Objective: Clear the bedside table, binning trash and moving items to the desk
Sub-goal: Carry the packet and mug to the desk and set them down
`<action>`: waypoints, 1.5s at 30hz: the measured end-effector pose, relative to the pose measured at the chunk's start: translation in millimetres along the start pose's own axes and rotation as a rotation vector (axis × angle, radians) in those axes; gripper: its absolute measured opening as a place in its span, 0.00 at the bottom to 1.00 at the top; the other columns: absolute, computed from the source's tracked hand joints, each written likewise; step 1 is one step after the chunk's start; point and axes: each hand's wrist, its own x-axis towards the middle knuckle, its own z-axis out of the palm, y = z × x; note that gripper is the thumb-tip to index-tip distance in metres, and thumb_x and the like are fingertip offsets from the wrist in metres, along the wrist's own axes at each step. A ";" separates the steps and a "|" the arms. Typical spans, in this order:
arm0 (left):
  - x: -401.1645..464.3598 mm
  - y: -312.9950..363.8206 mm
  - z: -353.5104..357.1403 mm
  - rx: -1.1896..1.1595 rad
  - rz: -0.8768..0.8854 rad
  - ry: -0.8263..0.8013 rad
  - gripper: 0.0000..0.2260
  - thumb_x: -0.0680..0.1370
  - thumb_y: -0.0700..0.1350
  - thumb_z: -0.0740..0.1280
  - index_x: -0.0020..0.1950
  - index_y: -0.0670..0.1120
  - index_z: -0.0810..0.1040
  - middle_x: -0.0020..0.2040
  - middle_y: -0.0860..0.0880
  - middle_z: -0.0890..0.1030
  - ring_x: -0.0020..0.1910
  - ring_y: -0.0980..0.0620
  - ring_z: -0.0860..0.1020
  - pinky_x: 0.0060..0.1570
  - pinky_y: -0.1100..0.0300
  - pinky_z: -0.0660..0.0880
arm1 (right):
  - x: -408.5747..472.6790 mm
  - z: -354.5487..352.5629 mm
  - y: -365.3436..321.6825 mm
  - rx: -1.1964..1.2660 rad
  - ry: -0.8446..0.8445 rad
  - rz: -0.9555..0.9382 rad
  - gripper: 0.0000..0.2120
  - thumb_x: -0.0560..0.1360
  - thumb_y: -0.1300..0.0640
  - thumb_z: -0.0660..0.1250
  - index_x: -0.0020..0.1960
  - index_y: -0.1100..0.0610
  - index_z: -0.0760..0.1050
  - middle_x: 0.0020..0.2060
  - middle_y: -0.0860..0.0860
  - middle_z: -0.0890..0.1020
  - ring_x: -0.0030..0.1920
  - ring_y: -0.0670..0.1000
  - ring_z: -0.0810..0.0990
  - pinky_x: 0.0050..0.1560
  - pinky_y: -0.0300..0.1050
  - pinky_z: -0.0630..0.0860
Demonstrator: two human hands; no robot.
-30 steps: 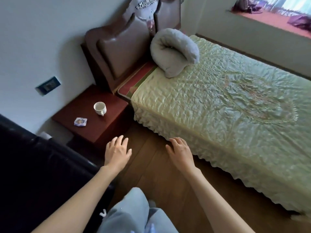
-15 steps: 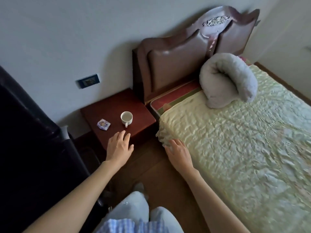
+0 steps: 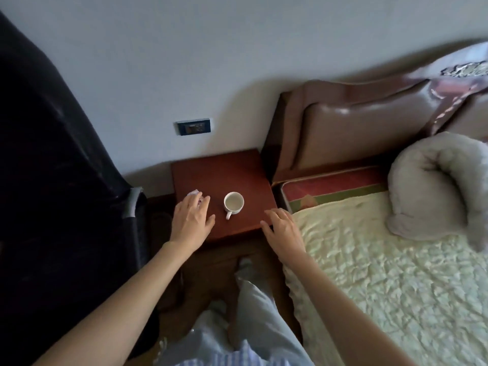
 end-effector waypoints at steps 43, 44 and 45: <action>145.4 -133.6 262.0 -0.085 -0.451 -0.250 0.43 0.66 0.53 0.76 0.75 0.46 0.58 0.66 0.43 0.69 0.64 0.44 0.70 0.61 0.51 0.71 | 137.4 186.5 75.5 0.094 -0.068 -0.151 0.15 0.76 0.54 0.62 0.60 0.58 0.75 0.59 0.52 0.79 0.64 0.55 0.74 0.62 0.52 0.74; 144.6 -131.0 260.9 -0.118 -0.481 -0.232 0.43 0.65 0.53 0.77 0.74 0.47 0.59 0.66 0.43 0.69 0.63 0.44 0.71 0.60 0.51 0.72 | 133.9 185.8 75.6 0.094 -0.060 -0.144 0.16 0.76 0.53 0.61 0.60 0.58 0.75 0.59 0.52 0.79 0.64 0.54 0.74 0.62 0.51 0.73; 144.0 -128.8 260.4 -0.155 -0.508 -0.211 0.43 0.64 0.52 0.78 0.74 0.47 0.60 0.65 0.43 0.69 0.62 0.44 0.71 0.58 0.51 0.73 | 130.7 185.3 75.6 0.095 -0.056 -0.137 0.17 0.76 0.51 0.59 0.61 0.58 0.76 0.59 0.52 0.79 0.64 0.53 0.74 0.62 0.50 0.73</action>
